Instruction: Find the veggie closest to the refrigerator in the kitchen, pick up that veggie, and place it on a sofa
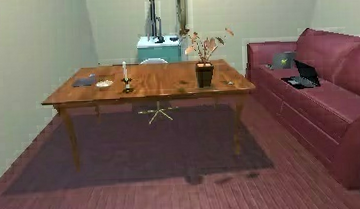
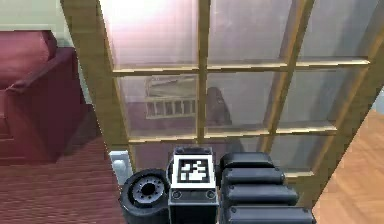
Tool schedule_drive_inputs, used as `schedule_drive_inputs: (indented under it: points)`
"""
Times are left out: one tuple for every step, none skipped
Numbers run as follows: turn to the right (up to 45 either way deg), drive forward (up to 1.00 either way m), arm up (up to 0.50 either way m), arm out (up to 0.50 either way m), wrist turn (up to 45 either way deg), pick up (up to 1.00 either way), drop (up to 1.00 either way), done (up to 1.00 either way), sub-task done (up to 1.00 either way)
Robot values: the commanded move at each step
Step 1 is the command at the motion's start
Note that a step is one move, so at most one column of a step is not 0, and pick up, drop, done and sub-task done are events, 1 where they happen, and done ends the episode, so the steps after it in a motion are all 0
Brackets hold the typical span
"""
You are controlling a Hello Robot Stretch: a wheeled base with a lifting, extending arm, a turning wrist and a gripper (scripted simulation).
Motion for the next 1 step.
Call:
schedule_drive_inputs:
  points:
    - [30.0, 0.0, 0.0, 0.0, 0.0, 0.0, 0.0, 0.0, 0.0]
